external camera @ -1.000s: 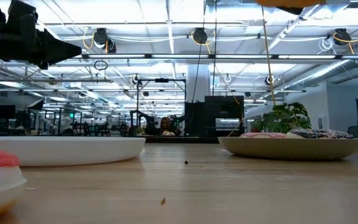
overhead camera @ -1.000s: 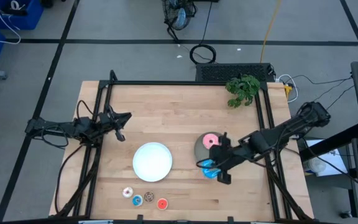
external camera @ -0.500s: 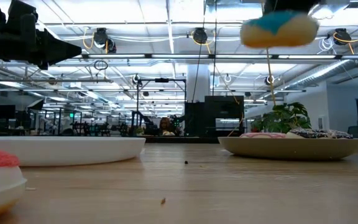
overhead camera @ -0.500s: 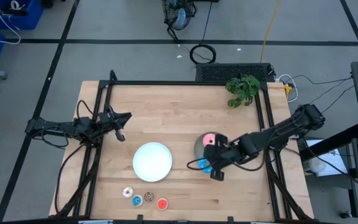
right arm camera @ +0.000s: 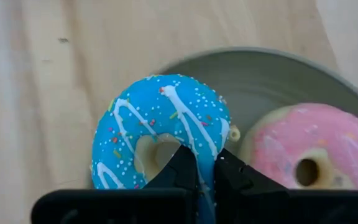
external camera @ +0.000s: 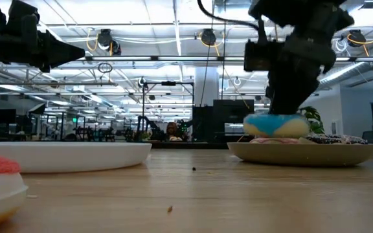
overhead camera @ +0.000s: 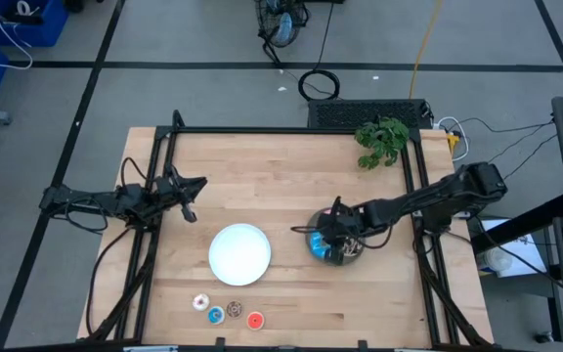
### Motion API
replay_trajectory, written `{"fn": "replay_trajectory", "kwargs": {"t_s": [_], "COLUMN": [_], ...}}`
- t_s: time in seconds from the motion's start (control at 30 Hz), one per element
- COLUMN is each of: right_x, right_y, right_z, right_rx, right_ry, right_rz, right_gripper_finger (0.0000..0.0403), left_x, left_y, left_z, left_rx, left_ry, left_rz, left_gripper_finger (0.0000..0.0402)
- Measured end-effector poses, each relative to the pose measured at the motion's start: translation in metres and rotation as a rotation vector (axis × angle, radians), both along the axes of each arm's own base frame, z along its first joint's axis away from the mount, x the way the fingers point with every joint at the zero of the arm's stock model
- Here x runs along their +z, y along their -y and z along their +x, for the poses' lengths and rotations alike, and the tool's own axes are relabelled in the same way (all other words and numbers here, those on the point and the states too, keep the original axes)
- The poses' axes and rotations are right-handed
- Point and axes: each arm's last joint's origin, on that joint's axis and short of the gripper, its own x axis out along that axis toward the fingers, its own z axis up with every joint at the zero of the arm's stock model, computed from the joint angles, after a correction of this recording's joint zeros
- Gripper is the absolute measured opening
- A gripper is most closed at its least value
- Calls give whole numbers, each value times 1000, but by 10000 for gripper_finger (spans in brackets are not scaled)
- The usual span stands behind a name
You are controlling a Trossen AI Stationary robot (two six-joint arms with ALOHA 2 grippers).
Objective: Pick & Place donuts
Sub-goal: Put the large blue donut on the gray plate
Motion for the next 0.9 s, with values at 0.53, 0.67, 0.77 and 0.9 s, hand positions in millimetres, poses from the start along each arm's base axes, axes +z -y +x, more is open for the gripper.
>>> {"fn": "replay_trajectory", "kwargs": {"t_s": [0.53, 0.67, 0.77, 0.9], "right_x": [-18, -25, -27, -26], "right_y": [5, 7, 8, 7], "right_z": [-4, -10, -11, -10], "right_rx": [22, 7, -1, 19], "right_ry": [76, 53, 48, 65], "right_rz": [70, 56, 39, 32], "right_gripper_finger": [11, 11, 13, 26], "left_x": [0, 0, 0, 0], "left_y": [0, 0, 0, 0], "left_z": [0, 0, 0, 0], "left_rx": [0, 0, 0, 0], "left_ry": [2, 3, 3, 3], "left_rz": [-1, -1, -1, -1], "left_gripper_finger": [37, 37, 37, 37]}}
